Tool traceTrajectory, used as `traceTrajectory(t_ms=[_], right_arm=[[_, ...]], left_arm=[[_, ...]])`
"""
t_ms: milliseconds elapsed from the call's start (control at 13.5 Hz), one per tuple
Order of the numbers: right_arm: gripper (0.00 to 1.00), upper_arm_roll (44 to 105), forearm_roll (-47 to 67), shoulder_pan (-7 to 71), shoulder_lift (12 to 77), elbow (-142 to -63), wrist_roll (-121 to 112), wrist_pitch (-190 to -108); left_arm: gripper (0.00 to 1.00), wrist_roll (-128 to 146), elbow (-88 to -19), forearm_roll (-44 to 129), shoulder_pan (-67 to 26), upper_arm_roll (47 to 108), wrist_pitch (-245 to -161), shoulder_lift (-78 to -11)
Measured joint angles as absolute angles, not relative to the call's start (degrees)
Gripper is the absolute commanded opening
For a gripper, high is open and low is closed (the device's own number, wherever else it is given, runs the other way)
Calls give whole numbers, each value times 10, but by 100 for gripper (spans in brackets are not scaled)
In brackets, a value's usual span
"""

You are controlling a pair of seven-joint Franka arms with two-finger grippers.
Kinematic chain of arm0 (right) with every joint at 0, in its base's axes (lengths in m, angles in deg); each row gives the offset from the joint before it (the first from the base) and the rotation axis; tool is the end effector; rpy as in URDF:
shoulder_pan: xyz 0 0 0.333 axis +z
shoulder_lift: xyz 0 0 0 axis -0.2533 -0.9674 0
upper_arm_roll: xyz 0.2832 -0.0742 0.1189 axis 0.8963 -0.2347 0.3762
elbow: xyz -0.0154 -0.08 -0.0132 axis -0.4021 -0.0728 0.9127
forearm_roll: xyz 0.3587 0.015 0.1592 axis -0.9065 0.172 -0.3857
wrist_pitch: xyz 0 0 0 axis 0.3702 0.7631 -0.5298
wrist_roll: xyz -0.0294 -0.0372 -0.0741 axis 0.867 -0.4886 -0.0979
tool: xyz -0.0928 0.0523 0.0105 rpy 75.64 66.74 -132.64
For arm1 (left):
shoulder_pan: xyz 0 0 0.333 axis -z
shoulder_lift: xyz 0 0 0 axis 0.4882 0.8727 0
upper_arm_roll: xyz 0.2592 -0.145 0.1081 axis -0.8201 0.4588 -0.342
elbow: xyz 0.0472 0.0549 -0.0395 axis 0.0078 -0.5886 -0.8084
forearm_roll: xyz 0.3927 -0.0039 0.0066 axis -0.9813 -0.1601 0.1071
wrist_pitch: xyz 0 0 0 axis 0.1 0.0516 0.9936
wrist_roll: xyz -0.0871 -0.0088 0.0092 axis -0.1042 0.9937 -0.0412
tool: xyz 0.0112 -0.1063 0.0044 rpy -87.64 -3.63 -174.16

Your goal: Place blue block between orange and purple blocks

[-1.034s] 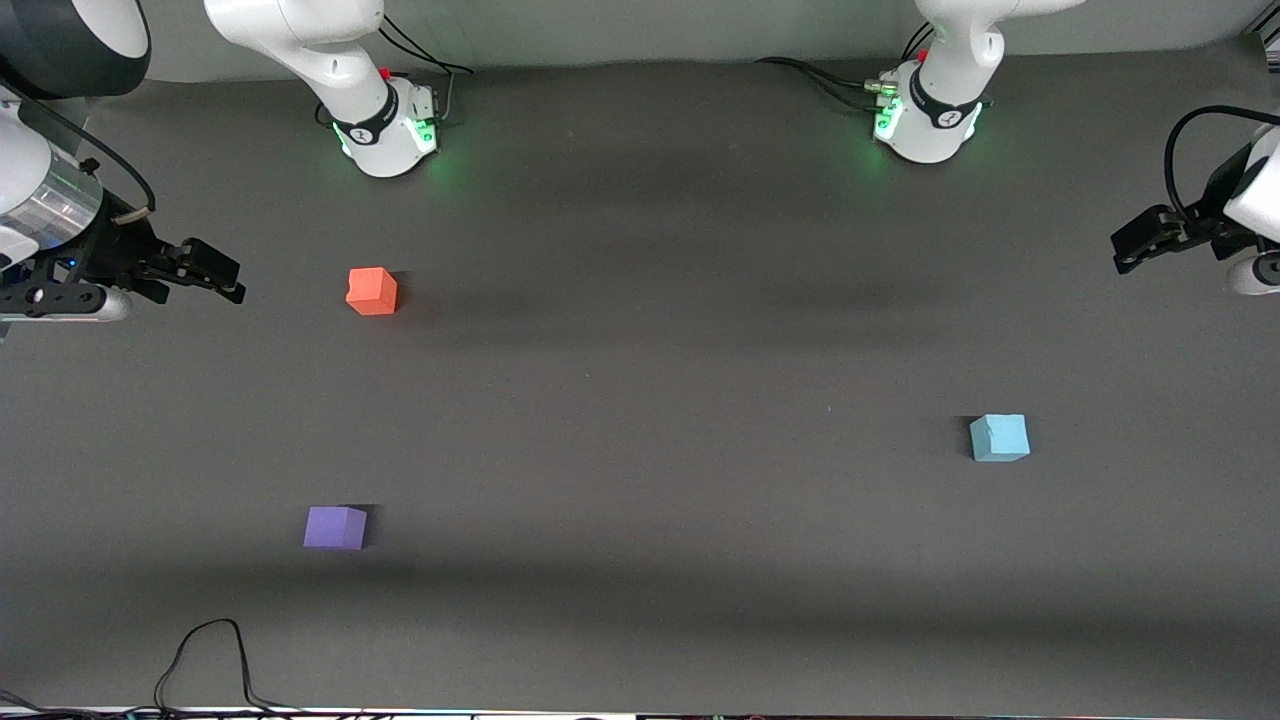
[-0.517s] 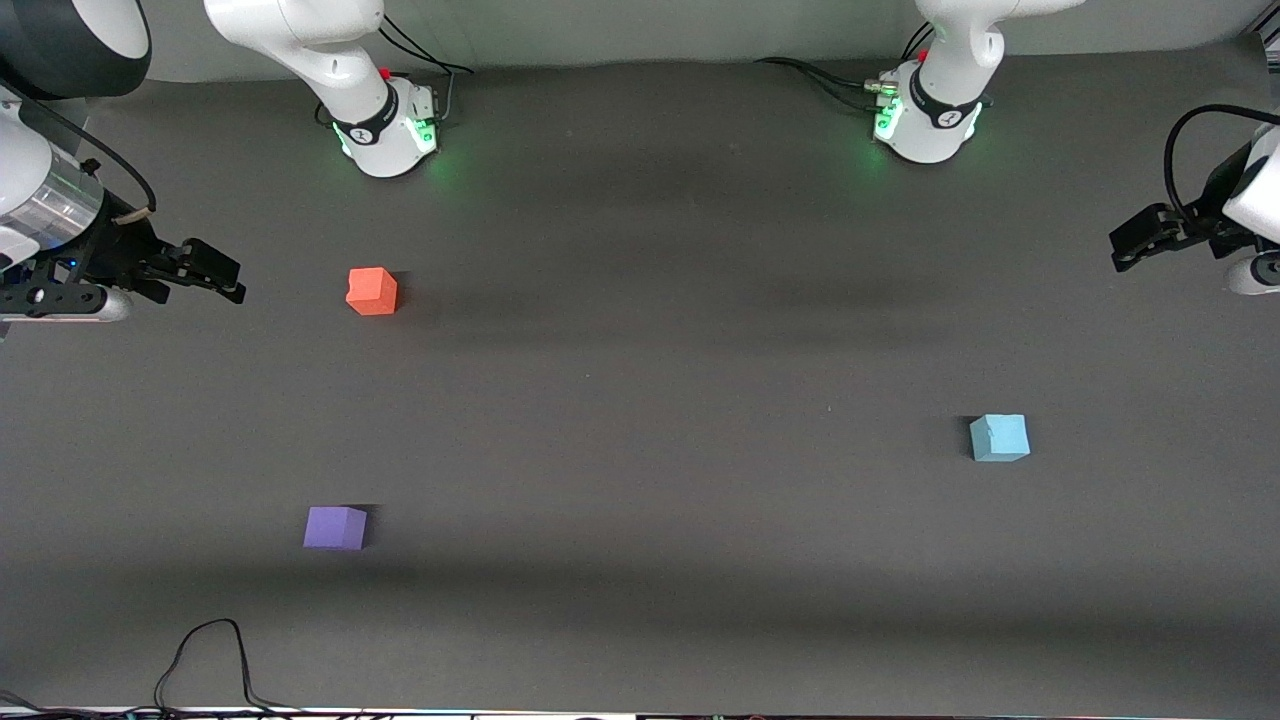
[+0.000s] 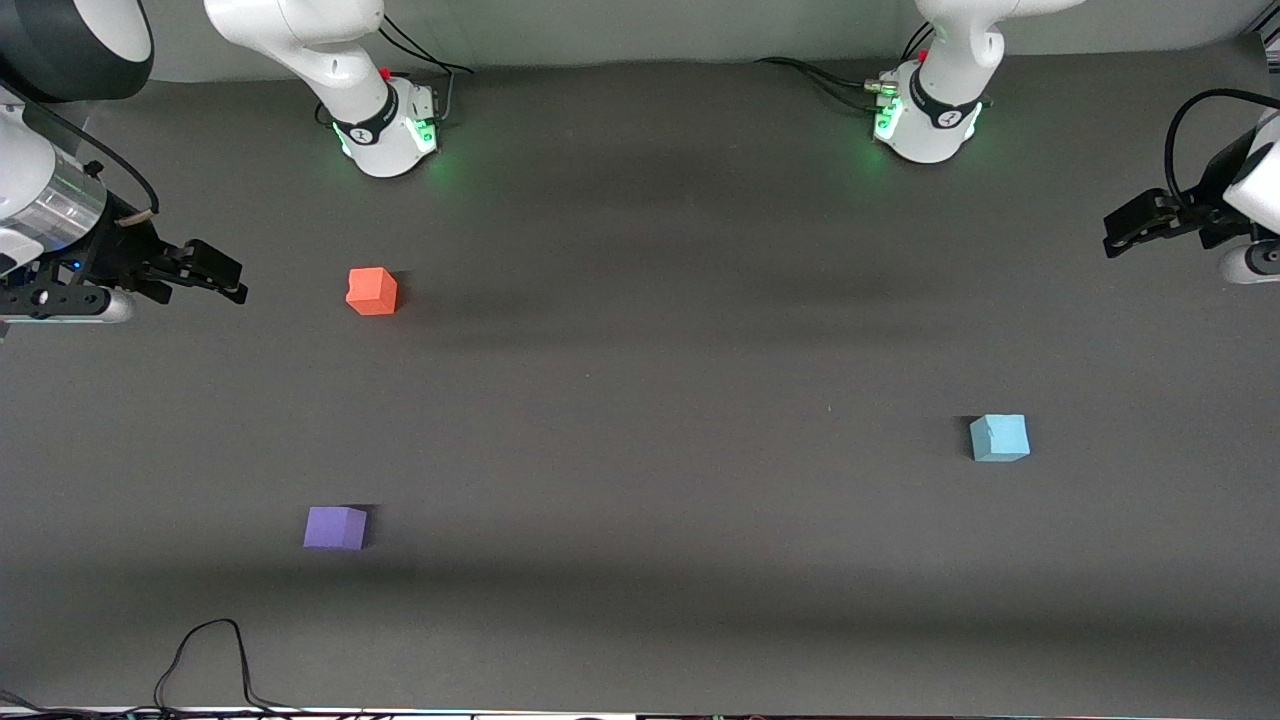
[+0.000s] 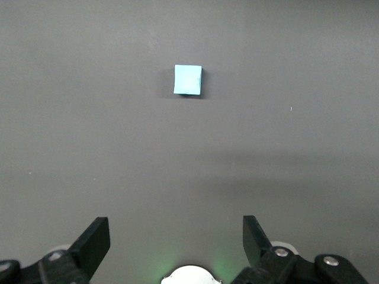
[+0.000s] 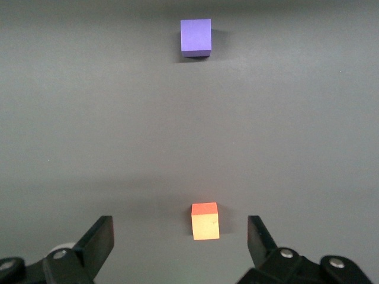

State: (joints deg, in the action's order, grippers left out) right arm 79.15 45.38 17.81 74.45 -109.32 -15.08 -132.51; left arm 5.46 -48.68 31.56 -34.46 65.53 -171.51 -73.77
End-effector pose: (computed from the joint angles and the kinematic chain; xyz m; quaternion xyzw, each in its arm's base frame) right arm 0.5251 0.0217 0.5696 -0.9995 0.0305 0.0030 0.0107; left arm 0.5234 -0.0065 0.6146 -0.9982 -0.0195 0.0508 0.0232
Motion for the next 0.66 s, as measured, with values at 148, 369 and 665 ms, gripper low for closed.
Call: traceTrajectory(t_ms=[148, 369, 665], right_arm=[[100, 791, 454, 178, 745, -1093, -151, -1325], [100, 791, 454, 178, 745, -1094, -151, -1325], [100, 789, 454, 178, 745, -1094, -151, -1325]], left_arm=[[100, 41, -491, 318, -355, 651, -1714, -718], [100, 32, -516, 321, -367, 649, -1755, -672], [100, 32, -584, 320, -367, 649, -1909, -593]])
